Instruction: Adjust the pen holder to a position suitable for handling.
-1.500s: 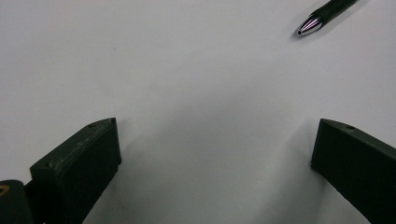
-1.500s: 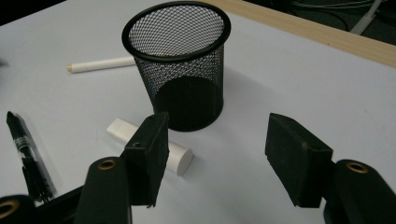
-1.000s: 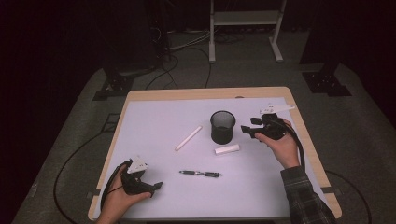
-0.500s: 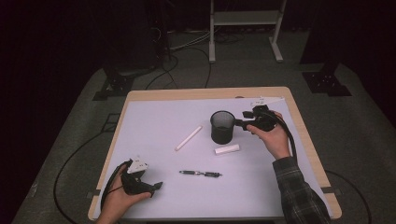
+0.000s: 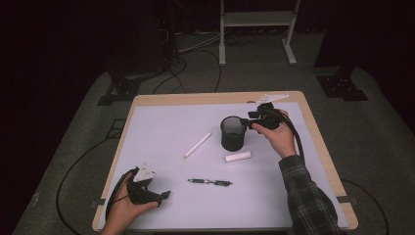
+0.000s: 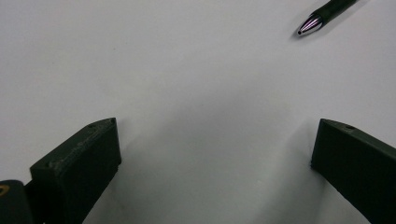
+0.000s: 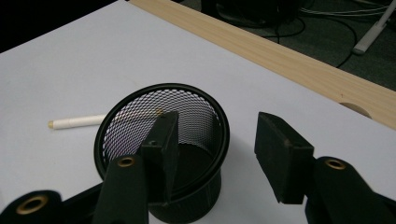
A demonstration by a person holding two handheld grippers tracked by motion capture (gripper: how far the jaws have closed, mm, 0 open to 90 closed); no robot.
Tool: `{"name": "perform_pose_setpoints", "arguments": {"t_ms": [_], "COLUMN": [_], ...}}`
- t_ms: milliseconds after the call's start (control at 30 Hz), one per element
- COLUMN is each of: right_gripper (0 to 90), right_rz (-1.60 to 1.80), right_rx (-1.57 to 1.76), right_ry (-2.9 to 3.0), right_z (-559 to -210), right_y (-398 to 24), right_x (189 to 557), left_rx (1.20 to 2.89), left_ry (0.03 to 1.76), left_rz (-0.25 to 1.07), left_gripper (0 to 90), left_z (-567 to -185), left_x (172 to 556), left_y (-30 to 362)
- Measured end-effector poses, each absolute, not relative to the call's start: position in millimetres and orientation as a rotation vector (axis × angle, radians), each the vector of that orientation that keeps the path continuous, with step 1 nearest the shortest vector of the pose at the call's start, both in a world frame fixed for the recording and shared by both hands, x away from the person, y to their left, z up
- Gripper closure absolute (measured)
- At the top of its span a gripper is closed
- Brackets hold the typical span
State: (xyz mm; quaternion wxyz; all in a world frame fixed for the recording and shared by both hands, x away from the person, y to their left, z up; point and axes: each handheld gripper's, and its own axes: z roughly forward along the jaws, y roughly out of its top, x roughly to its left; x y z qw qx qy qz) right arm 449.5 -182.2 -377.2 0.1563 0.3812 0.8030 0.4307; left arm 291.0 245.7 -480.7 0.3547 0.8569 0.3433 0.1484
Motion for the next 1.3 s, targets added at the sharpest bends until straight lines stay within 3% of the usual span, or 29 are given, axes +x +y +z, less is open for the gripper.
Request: {"name": "perform_pose_setpoints", "arguments": {"t_ms": [1300], "right_gripper": [75.3], "right_rz": [1.122], "right_rx": [1.119], "right_ry": [2.435], "right_z": [-405.2], "right_y": [-156.1], "right_x": [485.4], "left_rx": [2.215], "left_ry": [0.886], "left_rz": [0.385], "left_gripper": [0.4], "left_z": [-480.7], "left_x": [291.0], "left_y": [245.8]}}
